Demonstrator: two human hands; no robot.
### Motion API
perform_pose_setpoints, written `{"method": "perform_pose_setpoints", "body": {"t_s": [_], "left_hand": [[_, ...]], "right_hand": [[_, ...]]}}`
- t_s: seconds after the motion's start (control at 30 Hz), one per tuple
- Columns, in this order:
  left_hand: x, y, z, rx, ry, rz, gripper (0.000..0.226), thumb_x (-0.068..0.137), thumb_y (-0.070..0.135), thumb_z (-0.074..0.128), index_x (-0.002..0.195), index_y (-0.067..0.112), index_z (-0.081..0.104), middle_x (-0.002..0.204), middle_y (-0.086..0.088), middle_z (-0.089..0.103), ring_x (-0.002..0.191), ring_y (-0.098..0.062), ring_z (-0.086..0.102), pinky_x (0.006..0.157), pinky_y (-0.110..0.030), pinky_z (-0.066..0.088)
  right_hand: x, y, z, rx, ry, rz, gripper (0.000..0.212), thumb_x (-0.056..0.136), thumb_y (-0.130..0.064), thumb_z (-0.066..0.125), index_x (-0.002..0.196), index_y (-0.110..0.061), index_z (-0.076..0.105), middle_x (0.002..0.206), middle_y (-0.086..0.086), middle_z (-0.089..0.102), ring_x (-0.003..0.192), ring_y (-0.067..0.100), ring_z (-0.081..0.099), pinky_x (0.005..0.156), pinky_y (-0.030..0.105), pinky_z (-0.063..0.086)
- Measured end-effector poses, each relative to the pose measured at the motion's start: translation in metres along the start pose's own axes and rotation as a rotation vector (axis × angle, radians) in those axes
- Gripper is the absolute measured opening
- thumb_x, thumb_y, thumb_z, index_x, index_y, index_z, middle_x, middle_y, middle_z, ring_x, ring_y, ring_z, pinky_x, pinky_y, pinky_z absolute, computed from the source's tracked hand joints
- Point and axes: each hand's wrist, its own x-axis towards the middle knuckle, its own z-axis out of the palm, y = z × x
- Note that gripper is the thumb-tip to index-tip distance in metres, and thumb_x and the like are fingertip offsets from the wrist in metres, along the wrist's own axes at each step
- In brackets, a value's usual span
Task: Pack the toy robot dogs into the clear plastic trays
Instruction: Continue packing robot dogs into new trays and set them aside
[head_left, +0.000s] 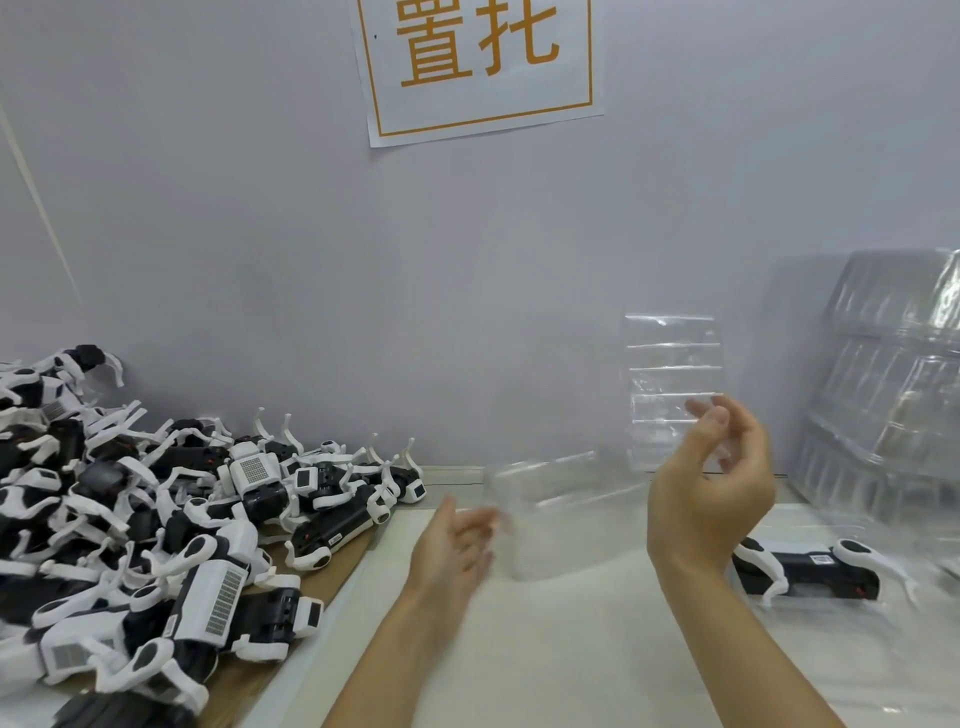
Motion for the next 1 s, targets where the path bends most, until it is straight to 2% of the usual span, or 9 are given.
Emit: {"method": "perform_pose_setpoints", "body": {"t_s": [0.07, 0.13, 0.3, 0.4, 0.5, 0.7, 0.77, 0.87, 1.0], "left_hand": [[-0.002, -0.003, 0.002, 0.144, -0.112, 0.037, 0.051, 0.106, 0.027, 0.038, 0.090, -0.004, 0.075, 0.103, -0.014, 0.076, 0.102, -0.022, 0.072, 0.091, -0.034, 0.053], [-0.001, -0.005, 0.001, 0.319, -0.068, 0.113, 0.050, 0.106, 0.021, 0.038, 0.080, -0.003, 0.073, 0.092, -0.015, 0.077, 0.088, -0.025, 0.075, 0.081, -0.033, 0.055], [0.000, 0.004, -0.004, 0.248, 0.115, 0.151, 0.042, 0.103, 0.019, 0.041, 0.076, 0.001, 0.068, 0.077, -0.013, 0.075, 0.061, -0.023, 0.069, 0.060, -0.029, 0.049], [0.001, 0.012, -0.009, 0.066, 0.228, 0.227, 0.025, 0.098, 0.015, 0.048, 0.085, 0.005, 0.067, 0.084, -0.012, 0.072, 0.062, -0.023, 0.067, 0.059, -0.030, 0.050], [0.002, 0.028, -0.018, -0.080, 0.285, 0.323, 0.013, 0.100, 0.018, 0.050, 0.096, 0.015, 0.061, 0.098, -0.011, 0.063, 0.077, -0.025, 0.063, 0.060, -0.034, 0.051], [-0.014, 0.074, -0.039, -0.186, 0.277, 0.446, 0.026, 0.097, 0.047, 0.047, 0.097, 0.024, 0.059, 0.104, -0.004, 0.066, 0.086, -0.023, 0.069, 0.059, -0.038, 0.058], [-0.018, 0.084, -0.045, -0.104, 0.326, 0.433, 0.039, 0.097, 0.057, 0.047, 0.095, 0.021, 0.061, 0.109, -0.008, 0.068, 0.096, -0.030, 0.068, 0.066, -0.042, 0.060], [-0.023, 0.093, -0.047, 0.047, 0.399, 0.397, 0.057, 0.097, 0.062, 0.044, 0.090, 0.011, 0.068, 0.110, -0.014, 0.069, 0.101, -0.036, 0.067, 0.075, -0.048, 0.061], [-0.032, 0.104, -0.045, 0.351, 0.317, 0.307, 0.062, 0.092, 0.069, 0.043, 0.085, 0.016, 0.075, 0.102, -0.002, 0.070, 0.092, -0.027, 0.067, 0.082, -0.050, 0.056]], "right_hand": [[-0.002, -0.004, 0.003, 0.034, -0.049, -0.068, 0.024, 0.103, -0.026, 0.046, 0.112, -0.013, 0.064, 0.099, -0.006, 0.071, 0.098, 0.004, 0.065, 0.089, 0.023, 0.049], [-0.007, -0.007, 0.007, 0.069, -0.115, -0.119, 0.023, 0.102, -0.026, 0.047, 0.111, -0.014, 0.064, 0.097, -0.009, 0.070, 0.095, 0.006, 0.067, 0.087, 0.025, 0.051], [-0.027, -0.007, 0.010, 0.067, -0.301, -0.114, 0.024, 0.096, -0.037, 0.050, 0.106, -0.021, 0.066, 0.093, -0.008, 0.072, 0.090, 0.004, 0.066, 0.082, 0.011, 0.045], [-0.040, -0.006, 0.012, 0.063, -0.450, -0.133, 0.018, 0.093, -0.033, 0.058, 0.104, -0.022, 0.068, 0.093, -0.013, 0.070, 0.088, 0.001, 0.065, 0.080, 0.010, 0.046], [-0.055, -0.009, 0.014, 0.043, -0.559, -0.255, 0.017, 0.091, -0.029, 0.063, 0.103, -0.018, 0.070, 0.093, -0.017, 0.068, 0.087, -0.002, 0.064, 0.080, 0.009, 0.046], [-0.087, -0.008, 0.016, -0.005, -0.961, -0.292, 0.021, 0.090, -0.040, 0.065, 0.107, -0.027, 0.067, 0.093, -0.019, 0.066, 0.089, 0.001, 0.063, 0.082, 0.016, 0.049], [-0.091, -0.005, 0.014, -0.067, -1.083, -0.217, 0.021, 0.089, -0.046, 0.064, 0.105, -0.033, 0.064, 0.093, -0.020, 0.066, 0.090, 0.002, 0.063, 0.081, 0.019, 0.051], [-0.090, -0.001, 0.012, -0.137, -1.126, -0.182, 0.020, 0.087, -0.050, 0.063, 0.101, -0.035, 0.062, 0.090, -0.019, 0.065, 0.087, 0.004, 0.061, 0.079, 0.023, 0.051], [-0.088, -0.001, 0.012, -0.207, -1.138, -0.192, 0.023, 0.084, -0.053, 0.063, 0.102, -0.039, 0.061, 0.088, -0.022, 0.061, 0.087, 0.001, 0.057, 0.080, 0.021, 0.048]]}}
